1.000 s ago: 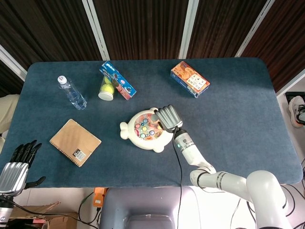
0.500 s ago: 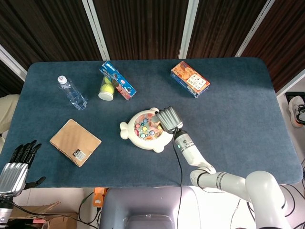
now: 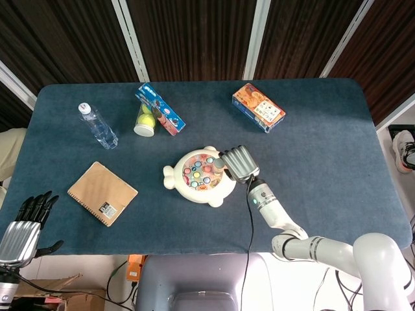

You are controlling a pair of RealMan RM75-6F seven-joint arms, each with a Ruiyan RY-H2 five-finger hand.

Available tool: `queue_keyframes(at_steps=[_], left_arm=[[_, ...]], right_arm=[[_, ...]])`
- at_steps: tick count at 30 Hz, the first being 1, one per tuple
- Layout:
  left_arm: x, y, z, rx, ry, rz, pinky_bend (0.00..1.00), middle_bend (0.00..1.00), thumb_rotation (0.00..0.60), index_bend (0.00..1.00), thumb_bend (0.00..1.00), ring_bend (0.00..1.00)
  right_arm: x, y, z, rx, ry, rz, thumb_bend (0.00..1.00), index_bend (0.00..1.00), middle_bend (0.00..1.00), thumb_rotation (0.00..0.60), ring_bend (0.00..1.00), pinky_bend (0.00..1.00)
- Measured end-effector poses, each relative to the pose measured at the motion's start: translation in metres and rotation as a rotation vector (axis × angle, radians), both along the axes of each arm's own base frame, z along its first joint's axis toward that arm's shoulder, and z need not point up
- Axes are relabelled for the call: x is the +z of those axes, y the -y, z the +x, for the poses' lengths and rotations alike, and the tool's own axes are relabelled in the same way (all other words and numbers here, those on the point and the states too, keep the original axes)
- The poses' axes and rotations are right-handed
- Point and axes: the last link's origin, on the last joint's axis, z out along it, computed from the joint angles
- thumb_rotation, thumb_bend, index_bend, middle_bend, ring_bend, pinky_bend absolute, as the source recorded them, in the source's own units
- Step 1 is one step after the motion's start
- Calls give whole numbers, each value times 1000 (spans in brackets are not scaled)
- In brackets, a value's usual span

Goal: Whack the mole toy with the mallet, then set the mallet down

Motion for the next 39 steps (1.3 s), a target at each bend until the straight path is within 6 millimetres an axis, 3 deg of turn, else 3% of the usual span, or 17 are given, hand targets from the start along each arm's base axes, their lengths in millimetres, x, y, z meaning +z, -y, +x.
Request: queue_keyframes(at_steps=[19,28,32,39], left_arm=[[4,0,0,-9,11,15,51,0,600,46,81,0],[5,1,0,-15,18,23,51,0,600,46,80,0],[5,1,0,-16,17,23,50,0,600,46,81,0],[0,1,1,-12,9,9,50,0,600,46,81,0]], right_arm=[[-17,3,-9,-8,-61,16,529,960,761,600,609,624],[3,2,-12,-2,-8,-12,529,960,761,600,609,624],[18,-2,-28,-10,2,-33,529,960,760,600,609,624],[33,-7,-74,-80,32,-47,529,960,761,600,609,624]])
